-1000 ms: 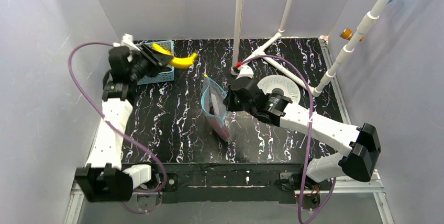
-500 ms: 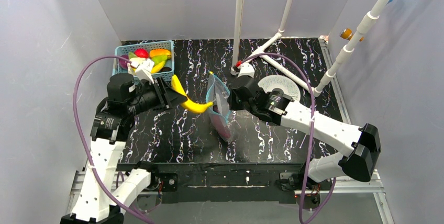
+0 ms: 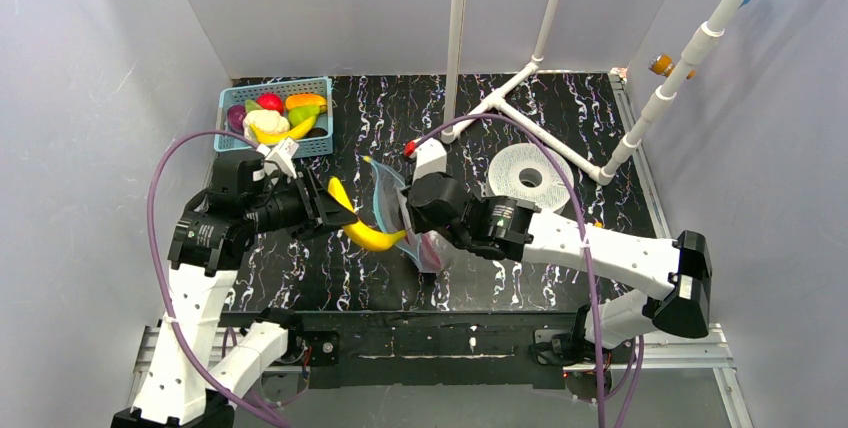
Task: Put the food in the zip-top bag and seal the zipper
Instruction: Place the fake fruit in the zipper food storage bag.
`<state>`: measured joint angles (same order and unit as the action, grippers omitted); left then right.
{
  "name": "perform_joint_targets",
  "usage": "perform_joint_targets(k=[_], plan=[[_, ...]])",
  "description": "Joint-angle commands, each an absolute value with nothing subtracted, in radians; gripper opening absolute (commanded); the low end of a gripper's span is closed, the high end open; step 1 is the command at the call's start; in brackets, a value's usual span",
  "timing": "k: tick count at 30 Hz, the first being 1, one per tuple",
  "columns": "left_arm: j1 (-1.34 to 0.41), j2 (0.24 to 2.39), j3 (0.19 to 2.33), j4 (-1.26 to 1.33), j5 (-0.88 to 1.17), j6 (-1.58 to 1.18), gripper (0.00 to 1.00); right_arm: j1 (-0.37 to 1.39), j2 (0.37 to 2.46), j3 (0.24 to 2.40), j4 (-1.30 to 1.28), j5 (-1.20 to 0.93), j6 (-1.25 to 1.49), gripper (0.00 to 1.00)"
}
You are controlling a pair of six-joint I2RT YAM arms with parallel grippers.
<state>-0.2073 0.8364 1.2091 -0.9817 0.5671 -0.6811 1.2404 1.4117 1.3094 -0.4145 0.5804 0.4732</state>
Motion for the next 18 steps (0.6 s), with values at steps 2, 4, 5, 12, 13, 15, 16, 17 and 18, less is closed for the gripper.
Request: perform_joint_targets(k=[2, 4, 5, 12, 13, 15, 16, 17, 18], plan=[[-0.22, 0.812, 1.165, -1.016, 0.592, -0.757, 0.0, 1.284, 1.437, 1.383, -0.336, 0.67, 0.372, 0.01], [-0.222, 0.815, 1.182, -1.054, 0.542, -0.741, 0.0, 1.302, 1.448, 1.392, -0.323, 0.699, 0.331, 0.01], [-0.225, 0.819, 1.195, -1.076, 0.519, -0.733, 0.0, 1.313, 1.458, 1.397, -0.317, 0.717, 0.315, 0.01], [-0.269, 0.825, 1.182, -1.093, 0.458, -0.757, 0.0, 1.35, 1.512, 1.451, -0.293, 0.798, 0.229, 0.01], [-0.283, 0.824, 1.176, -1.089, 0.448, -0.765, 0.0, 1.351, 1.515, 1.451, -0.285, 0.799, 0.223, 0.01], [-0.313, 0.822, 1.164, -1.073, 0.434, -0.789, 0.0, 1.351, 1.517, 1.45, -0.267, 0.795, 0.218, 0.01], [-0.329, 0.821, 1.158, -1.061, 0.427, -0.801, 0.0, 1.351, 1.518, 1.451, -0.258, 0.79, 0.215, 0.01], [-0.346, 0.82, 1.15, -1.049, 0.423, -0.818, 0.0, 1.352, 1.521, 1.452, -0.253, 0.785, 0.213, 0.01], [-0.364, 0.818, 1.139, -1.023, 0.427, -0.836, 0.0, 1.351, 1.527, 1.456, -0.25, 0.779, 0.215, 0.01]])
